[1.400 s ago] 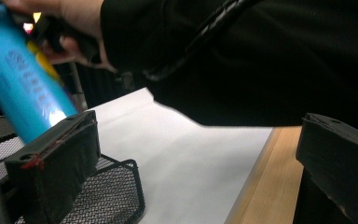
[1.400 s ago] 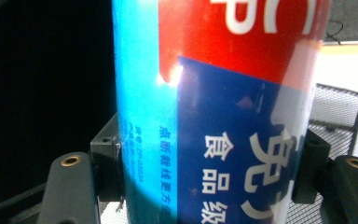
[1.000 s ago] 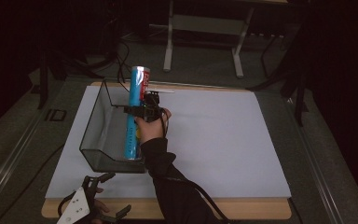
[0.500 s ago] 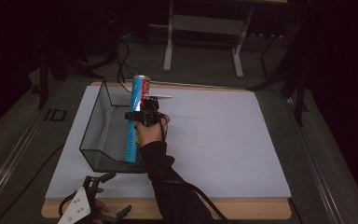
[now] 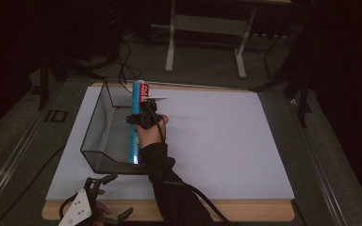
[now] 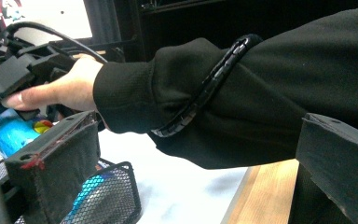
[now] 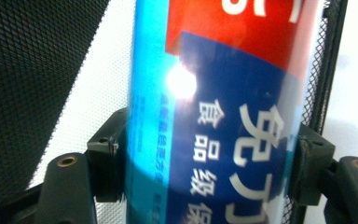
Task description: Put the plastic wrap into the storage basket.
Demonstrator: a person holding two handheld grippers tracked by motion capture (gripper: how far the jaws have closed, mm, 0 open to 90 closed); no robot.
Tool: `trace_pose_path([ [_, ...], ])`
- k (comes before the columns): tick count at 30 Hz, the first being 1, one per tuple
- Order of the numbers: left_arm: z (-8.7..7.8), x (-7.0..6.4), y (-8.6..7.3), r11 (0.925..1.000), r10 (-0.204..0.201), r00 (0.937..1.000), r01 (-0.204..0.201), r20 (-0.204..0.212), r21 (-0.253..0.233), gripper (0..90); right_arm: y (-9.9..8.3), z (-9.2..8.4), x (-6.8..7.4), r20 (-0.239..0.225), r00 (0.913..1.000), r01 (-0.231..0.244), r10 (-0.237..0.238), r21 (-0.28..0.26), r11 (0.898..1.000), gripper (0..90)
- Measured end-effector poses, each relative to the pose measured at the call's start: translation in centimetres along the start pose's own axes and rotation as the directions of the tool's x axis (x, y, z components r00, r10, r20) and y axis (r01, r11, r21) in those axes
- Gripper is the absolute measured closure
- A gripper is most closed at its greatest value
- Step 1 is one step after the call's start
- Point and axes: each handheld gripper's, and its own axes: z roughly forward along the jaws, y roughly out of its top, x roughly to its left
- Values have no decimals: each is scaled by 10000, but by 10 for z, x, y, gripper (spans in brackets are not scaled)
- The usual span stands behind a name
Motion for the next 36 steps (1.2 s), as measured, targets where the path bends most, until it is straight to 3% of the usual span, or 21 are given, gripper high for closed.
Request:
trace_pose_path([
  [5, 0, 0, 0, 10000, -5, 10000, 5, 22, -12, 2, -3, 7, -2, 293, 9996, 33, -40, 239, 9997, 286],
  [12, 0, 0, 0, 10000, -2, 10000, 2, 19, 5, 2, -4, 7, 5, 1031, 9914, 791, -809, 214, 9966, 266],
  [21, 0, 0, 0, 10000, -23, 10000, 22, 44, 42, 2, -3, 6, 9, 1379, 9831, 1172, -1201, 284, 9927, 258],
  [26, 0, 0, 0, 10000, -21, 10000, 20, 75, 29, 2, -3, 1, 15, 2069, 9598, 1906, -1894, 147, 9816, 227],
  [28, 0, 0, 0, 10000, -25, 10000, 25, 71, 44, 2, 0, -3, 11, 1937, 9650, 1776, -1769, 140, 9840, 226],
  [32, 1, -1, -1, 10000, 6, 10000, -7, 75, 96, 2, 6, -18, 10, 1788, 9653, 1974, -1902, -233, 9800, 202],
  [36, 2, -1, -1, 9999, 5, 10000, -5, 55, 124, 2, 14, -33, 2, 1015, 9760, 1940, -1927, -38, 9810, 183],
])
